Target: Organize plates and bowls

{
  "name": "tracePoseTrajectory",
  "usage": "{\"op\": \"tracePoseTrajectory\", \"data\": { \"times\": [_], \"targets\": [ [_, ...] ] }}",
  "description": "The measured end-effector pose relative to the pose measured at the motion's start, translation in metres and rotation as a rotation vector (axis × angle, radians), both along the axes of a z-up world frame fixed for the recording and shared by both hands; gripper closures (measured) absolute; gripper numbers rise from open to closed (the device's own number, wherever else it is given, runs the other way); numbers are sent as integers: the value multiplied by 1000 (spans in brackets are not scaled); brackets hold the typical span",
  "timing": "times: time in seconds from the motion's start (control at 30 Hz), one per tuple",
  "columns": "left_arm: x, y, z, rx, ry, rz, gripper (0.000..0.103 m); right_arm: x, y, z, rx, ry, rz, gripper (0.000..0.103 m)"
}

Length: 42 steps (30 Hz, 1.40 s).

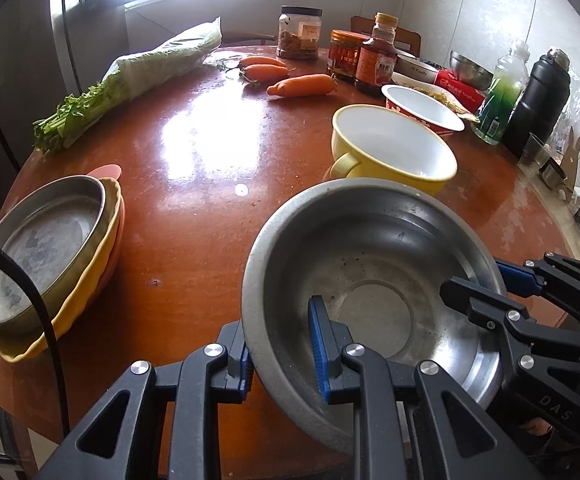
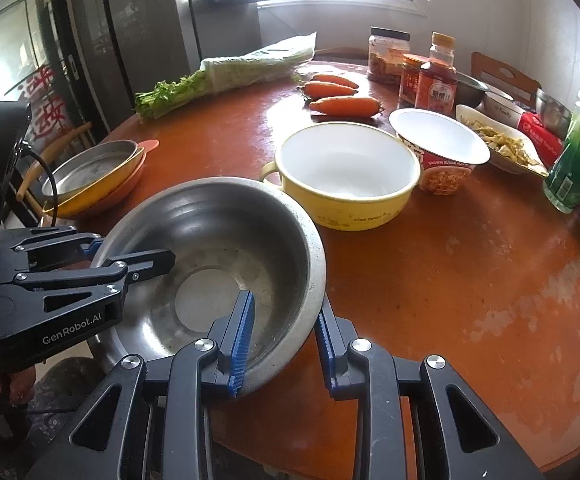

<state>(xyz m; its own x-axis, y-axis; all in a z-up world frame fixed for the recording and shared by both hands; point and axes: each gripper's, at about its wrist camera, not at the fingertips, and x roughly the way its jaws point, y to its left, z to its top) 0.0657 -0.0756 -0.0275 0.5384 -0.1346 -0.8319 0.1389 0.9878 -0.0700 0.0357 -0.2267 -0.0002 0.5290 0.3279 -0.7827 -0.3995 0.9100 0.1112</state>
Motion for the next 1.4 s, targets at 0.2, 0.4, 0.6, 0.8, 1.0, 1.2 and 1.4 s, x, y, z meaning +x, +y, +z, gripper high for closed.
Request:
{"op": "tracePoseTrajectory", "data": {
  "times": [0.2,0.4,0.6,0.8,1.0,1.2,1.4],
  "targets": [
    [6,-3,-2,1,0,-7,79,8,-2,-3,-4,6,-10,72],
    [14,-9,-2,4,-4,-19,79,16,-7,-4,-7,6,-26,72],
    [17,-19,-2,5,-2,-45,79,21,-15,-5,-19,6,-51,72],
    [14,-21,-3,3,4,-60,79,15,-20,-3,-17,8,-54,72],
    [14,-19,-3,15,-1,-54,78,9,-20,-3,-1,10,-53,71],
    [14,-16,-3,7,1,-56,66,11,-14,-4,16,16,-54,70],
    [10,-13,5,-1,-29,-51,54,10,-13,-1,39,22,-66,60]
  ]
}}
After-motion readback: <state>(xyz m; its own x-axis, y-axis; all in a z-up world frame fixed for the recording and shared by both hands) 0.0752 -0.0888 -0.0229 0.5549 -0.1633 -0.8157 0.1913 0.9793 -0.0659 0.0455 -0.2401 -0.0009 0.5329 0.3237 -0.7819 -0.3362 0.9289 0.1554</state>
